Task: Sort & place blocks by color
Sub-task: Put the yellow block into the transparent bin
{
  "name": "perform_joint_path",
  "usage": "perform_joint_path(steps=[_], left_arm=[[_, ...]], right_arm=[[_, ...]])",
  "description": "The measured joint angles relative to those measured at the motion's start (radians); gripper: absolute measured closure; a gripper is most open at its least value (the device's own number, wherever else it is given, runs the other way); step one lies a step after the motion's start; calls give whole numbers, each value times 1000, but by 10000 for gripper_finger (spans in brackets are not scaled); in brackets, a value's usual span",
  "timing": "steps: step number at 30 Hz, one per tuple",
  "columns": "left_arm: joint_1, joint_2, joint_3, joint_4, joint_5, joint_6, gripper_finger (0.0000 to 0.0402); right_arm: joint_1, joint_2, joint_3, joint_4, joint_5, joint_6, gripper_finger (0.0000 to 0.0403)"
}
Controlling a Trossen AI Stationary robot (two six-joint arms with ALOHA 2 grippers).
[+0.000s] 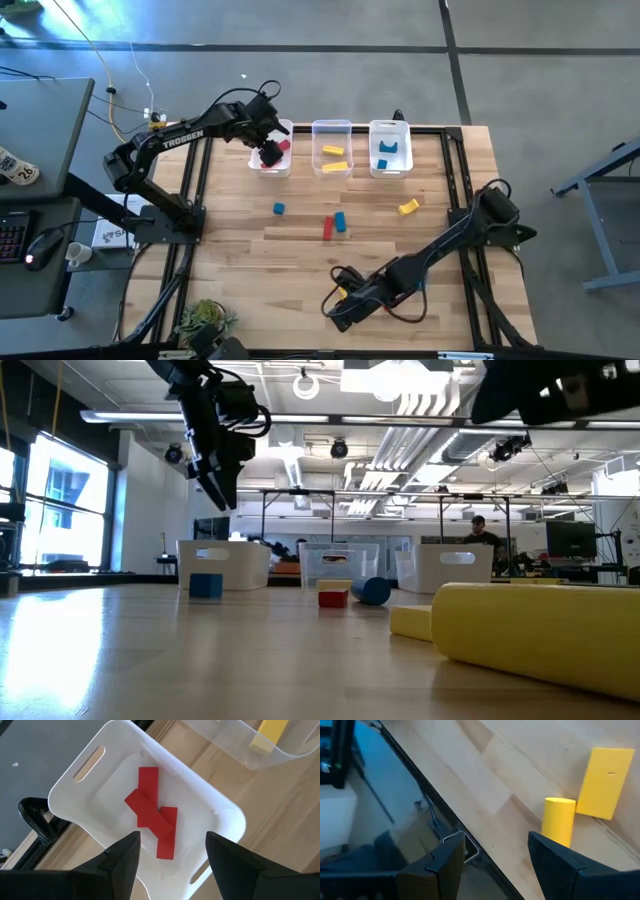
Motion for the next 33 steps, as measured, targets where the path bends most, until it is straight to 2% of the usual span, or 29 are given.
perform_joint_path(steps=[5, 8, 15, 33], left_arm=[[0, 0, 0, 0, 0, 0, 188], [0, 0, 0, 0, 3, 0, 188], [0, 0, 0, 1, 3, 0, 188], [0, 0, 0, 3, 4, 0, 188]], right_arm=[[0, 61, 168, -274, -4, -19, 199], [0, 105, 232, -360, -3, -21, 199], [-1, 193, 282, -373, -68, -18, 199], [-1, 295, 282, -402, -57, -10, 199]])
